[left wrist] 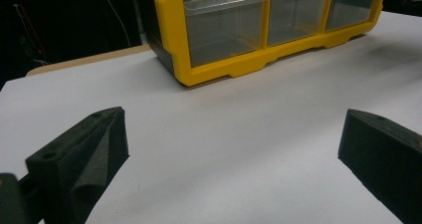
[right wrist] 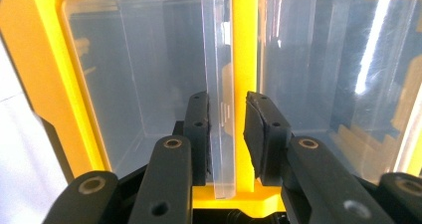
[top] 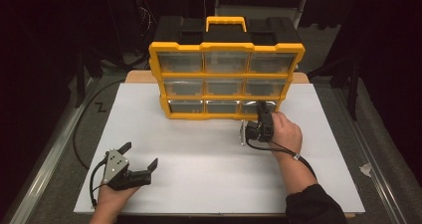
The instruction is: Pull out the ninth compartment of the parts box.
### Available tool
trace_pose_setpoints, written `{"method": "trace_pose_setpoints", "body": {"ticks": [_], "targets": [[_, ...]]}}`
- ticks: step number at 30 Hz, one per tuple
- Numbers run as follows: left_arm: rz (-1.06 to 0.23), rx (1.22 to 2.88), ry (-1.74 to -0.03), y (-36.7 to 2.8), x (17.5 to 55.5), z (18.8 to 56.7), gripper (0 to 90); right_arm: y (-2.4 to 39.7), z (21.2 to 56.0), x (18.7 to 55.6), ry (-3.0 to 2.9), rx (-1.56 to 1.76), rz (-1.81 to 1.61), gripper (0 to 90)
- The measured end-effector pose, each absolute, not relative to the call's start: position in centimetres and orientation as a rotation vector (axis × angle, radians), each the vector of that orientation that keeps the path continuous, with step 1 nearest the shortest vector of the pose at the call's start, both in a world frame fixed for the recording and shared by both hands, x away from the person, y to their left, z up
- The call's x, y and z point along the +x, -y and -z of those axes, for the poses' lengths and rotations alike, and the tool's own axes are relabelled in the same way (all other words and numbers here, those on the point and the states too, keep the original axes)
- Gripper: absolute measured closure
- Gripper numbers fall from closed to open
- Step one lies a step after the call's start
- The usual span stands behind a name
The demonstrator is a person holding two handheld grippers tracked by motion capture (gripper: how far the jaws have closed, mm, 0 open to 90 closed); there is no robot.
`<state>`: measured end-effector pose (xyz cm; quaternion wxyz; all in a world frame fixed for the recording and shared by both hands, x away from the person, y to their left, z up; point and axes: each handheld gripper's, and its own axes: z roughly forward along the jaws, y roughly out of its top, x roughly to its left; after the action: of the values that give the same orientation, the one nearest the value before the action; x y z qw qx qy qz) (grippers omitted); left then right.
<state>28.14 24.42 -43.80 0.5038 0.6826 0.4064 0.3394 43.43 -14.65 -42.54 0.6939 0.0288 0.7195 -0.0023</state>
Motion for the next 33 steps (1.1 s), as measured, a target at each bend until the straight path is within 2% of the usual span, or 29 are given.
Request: {"method": "trace_pose_setpoints", "body": {"ticks": [4, 21, 23, 28, 31, 33], "targets": [[-0.82, 1.649, -0.981, -24.4, 28.1, 43.8, 0.2, 14.8, 42.4, 43.0, -1.634, 0.044, 0.004, 81.8], [-0.822, 1.653, -0.969, -24.2, 28.0, 43.7, 0.2, 15.1, 42.2, 40.5, -1.649, 0.018, -0.005, 81.7], [-0.821, 1.655, -0.969, -24.2, 28.0, 43.7, 0.2, 15.1, 42.1, 40.5, -1.661, 0.02, -0.01, 78.0], [-0.822, 1.653, -0.97, -24.2, 28.0, 43.7, 0.2, 14.9, 41.9, 40.8, -1.7, 0.024, -0.03, 58.3], [-0.824, 1.652, -0.969, -24.2, 28.0, 43.7, 0.2, 14.7, 41.7, 41.1, -1.699, 0.028, -0.021, 56.5], [-0.824, 1.654, -0.969, -24.3, 28.0, 43.7, 0.2, 14.7, 41.6, 41.3, -1.723, 0.045, -0.014, 58.4]]}}
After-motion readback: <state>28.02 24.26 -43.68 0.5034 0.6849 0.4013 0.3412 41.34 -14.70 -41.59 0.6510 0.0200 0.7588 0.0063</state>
